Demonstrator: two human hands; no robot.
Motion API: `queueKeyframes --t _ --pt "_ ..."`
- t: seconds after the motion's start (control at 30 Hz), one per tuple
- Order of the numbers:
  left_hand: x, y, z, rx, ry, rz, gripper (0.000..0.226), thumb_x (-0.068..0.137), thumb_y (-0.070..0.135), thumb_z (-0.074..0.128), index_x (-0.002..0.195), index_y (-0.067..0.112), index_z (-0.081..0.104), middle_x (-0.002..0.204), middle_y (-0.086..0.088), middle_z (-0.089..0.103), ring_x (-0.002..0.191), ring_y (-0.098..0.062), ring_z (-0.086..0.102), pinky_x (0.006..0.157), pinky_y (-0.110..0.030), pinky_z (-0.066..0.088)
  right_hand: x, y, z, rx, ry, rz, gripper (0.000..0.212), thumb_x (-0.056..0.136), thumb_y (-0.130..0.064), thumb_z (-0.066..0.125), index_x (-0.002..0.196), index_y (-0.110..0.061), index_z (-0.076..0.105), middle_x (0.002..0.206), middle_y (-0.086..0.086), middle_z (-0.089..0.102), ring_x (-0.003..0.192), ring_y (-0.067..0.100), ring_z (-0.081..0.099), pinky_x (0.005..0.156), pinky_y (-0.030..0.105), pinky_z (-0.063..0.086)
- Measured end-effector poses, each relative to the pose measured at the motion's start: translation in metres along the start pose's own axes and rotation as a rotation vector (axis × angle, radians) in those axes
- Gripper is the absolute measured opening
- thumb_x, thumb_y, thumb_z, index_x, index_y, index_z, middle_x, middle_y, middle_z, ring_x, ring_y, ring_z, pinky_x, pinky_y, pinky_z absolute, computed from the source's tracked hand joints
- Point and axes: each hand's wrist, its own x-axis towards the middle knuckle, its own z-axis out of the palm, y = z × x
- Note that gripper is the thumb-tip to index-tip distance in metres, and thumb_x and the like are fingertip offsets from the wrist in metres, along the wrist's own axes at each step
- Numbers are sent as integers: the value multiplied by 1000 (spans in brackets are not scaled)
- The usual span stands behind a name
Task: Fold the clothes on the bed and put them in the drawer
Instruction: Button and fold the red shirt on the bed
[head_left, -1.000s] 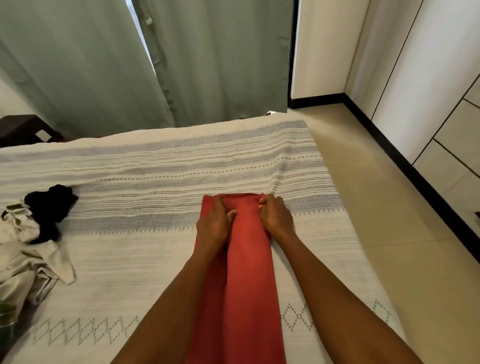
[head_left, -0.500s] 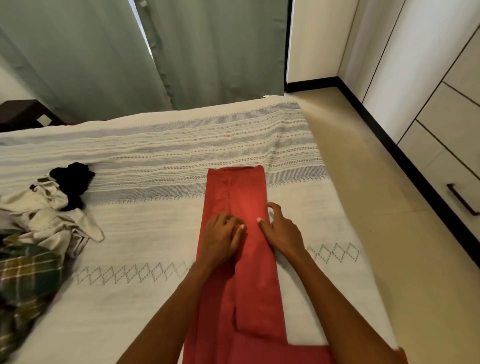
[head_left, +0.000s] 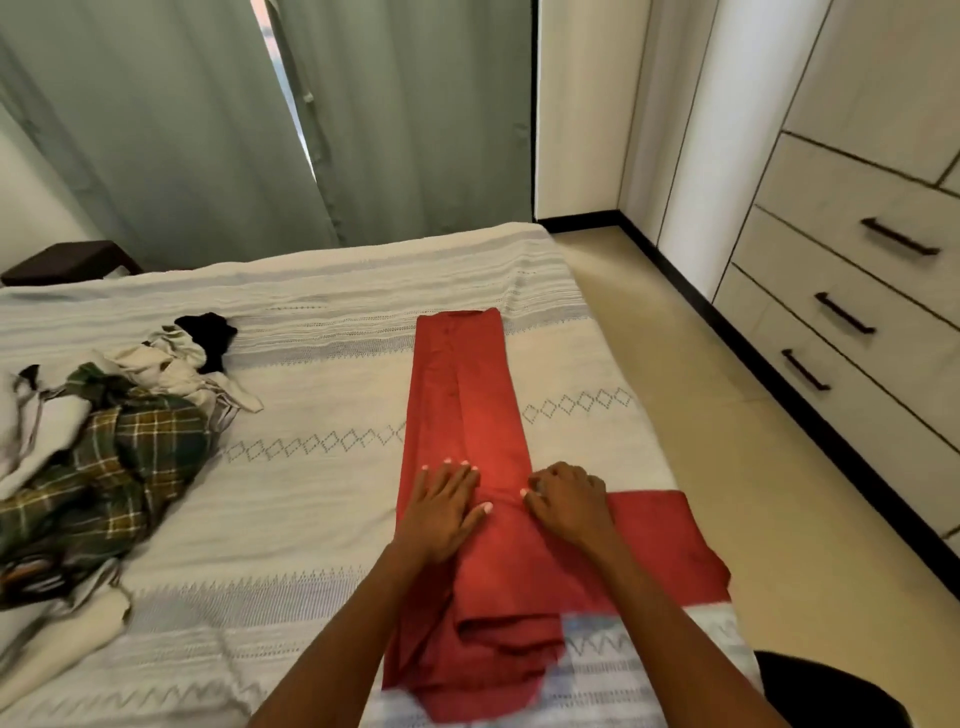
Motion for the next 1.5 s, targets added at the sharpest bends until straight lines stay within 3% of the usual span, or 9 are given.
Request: queueKeyframes --t 0.2,0.37,0.5,0.6,0.83,0.93,1.1,1.33,1.5 --pt "-29 7 -9 -162 28 -209 81 82 66 8 131 21 53 137 -5 56 130 -30 47 107 -45 29 -62 18 -4 -77 -57 -7 60 96 -53 39 149 -24 39 156 5 37 144 27 31 116 46 23" --pt "-23 26 -35 -242 87 -228 53 91 31 28 138 24 53 131 -14 61 117 -37 58 96 -38 44 -73 -1 -6 -32 30 -101 74 84 -57 21 145 -24 47 149 6 45 138 28 39 111 42 33" --pt "5 8 -25 -52 -84 -223 51 90 40 23 135 40 48 137 -6 56 126 -35 50 106 -43 38 -79 -23 11 15 -14 -176 84 79 -63 10 144 -29 49 156 0 37 147 26 28 117 44 24" --pt "10 14 -41 102 -115 -186 40 100 39 35 134 28 52 137 -10 52 126 -37 47 105 -43 36 -79 -31 25 54 -38 -140 87 77 -67 5 148 -33 44 161 -4 31 153 24 15 121 48 12" --pt "12 -7 -44 165 -174 -14 42 95 30 44 137 35 49 135 -4 54 123 -34 50 103 -41 35 -77 -28 38 74 -15 -99 80 83 -67 5 143 -36 47 158 -6 35 151 23 20 120 45 15" --pt "10 -11 -41 163 -88 -17 35 95 36 40 126 27 54 130 -2 58 120 -32 53 99 -39 36 -75 -28 36 80 25 -102 72 87 -63 11 134 -34 57 152 -4 45 147 25 31 118 46 23" --pt "5 -3 -31 156 37 -103 71 78 54 8 119 19 55 125 -3 59 114 -31 54 93 -41 39 -74 -26 43 58 124 -118 51 92 -55 29 111 -31 70 130 -3 63 128 28 54 103 47 42" --pt "-9 12 -10 127 39 -171 51 101 46 38 143 18 40 144 -6 44 126 -32 46 105 -44 35 -81 -18 37 86 -47 -170 65 93 -62 23 142 -31 51 157 -6 37 151 22 21 120 45 18" --pt "-20 30 -6 123 138 -39 51 102 44 35 144 17 41 151 -9 42 136 -31 42 111 -44 32 -98 12 32 253 118 -69 57 97 -54 29 135 -23 58 146 1 51 141 24 40 114 43 34"
